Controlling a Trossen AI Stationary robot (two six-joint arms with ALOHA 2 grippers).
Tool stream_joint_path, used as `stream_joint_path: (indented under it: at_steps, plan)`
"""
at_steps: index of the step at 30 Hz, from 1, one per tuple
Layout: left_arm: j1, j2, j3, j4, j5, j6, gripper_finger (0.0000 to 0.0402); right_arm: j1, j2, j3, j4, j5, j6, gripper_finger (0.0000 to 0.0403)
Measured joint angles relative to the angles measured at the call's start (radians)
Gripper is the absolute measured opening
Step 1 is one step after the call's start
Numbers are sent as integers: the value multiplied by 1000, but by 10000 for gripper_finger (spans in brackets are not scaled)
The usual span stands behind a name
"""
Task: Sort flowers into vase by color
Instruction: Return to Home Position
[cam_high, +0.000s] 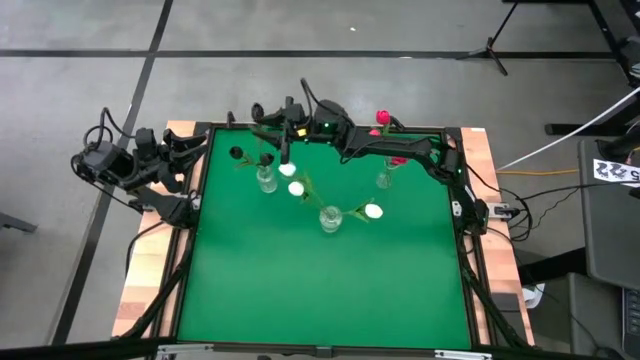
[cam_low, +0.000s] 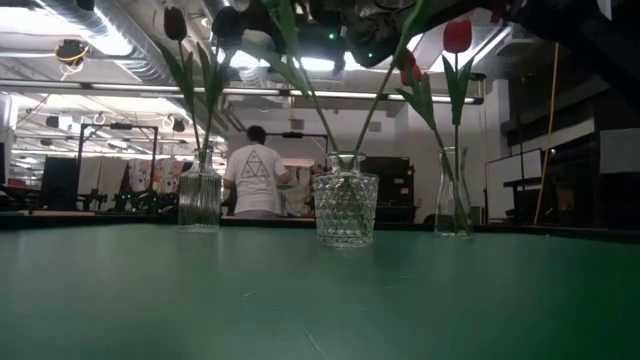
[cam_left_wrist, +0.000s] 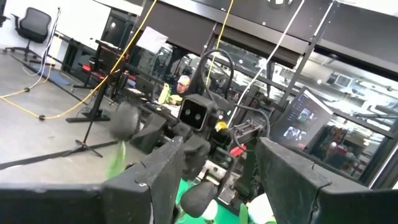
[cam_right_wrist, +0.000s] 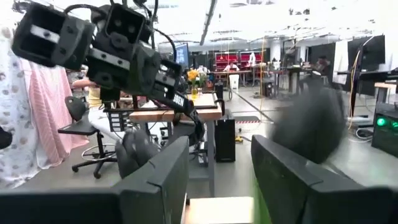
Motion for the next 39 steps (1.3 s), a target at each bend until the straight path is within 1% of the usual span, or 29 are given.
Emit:
stream_joint_path:
  at_steps: [4, 10, 12, 14, 17, 24, 28, 32, 35, 39]
  plan:
    - [0, 0, 0, 1, 0, 14, 200, -1, -16, 1, -23, 0, -1, 174]
    - [0, 0, 0, 1, 0, 17, 200, 8, -15, 1, -157, -25, -34, 174]
    - [0, 0, 0, 1, 0, 17, 200, 10, -15, 1, -153, -30, -41, 174]
    - [0, 0, 0, 1, 0, 22, 200, 9, -15, 1, -110, -55, -36, 174]
    - [0, 0, 0, 1, 0, 37, 200, 8, -25, 1, -72, -61, -20, 174]
    - [0, 0, 0, 1, 0, 38, 200, 8, -99, 1, -67, -88, -20, 174]
    - [0, 0, 0, 14, 0, 28, 200, 1, -162, 1, -68, -154, -20, 174]
    - [0, 0, 0, 17, 0, -8, 200, -12, -240, 1, -83, -262, -15, 174]
    - [0, 0, 4, 16, 0, -37, 200, -23, -307, 1, -129, -340, -14, 174]
    - [0, 0, 40, 17, 9, -60, 200, -39, -401, 1, -201, -420, -22, 174]
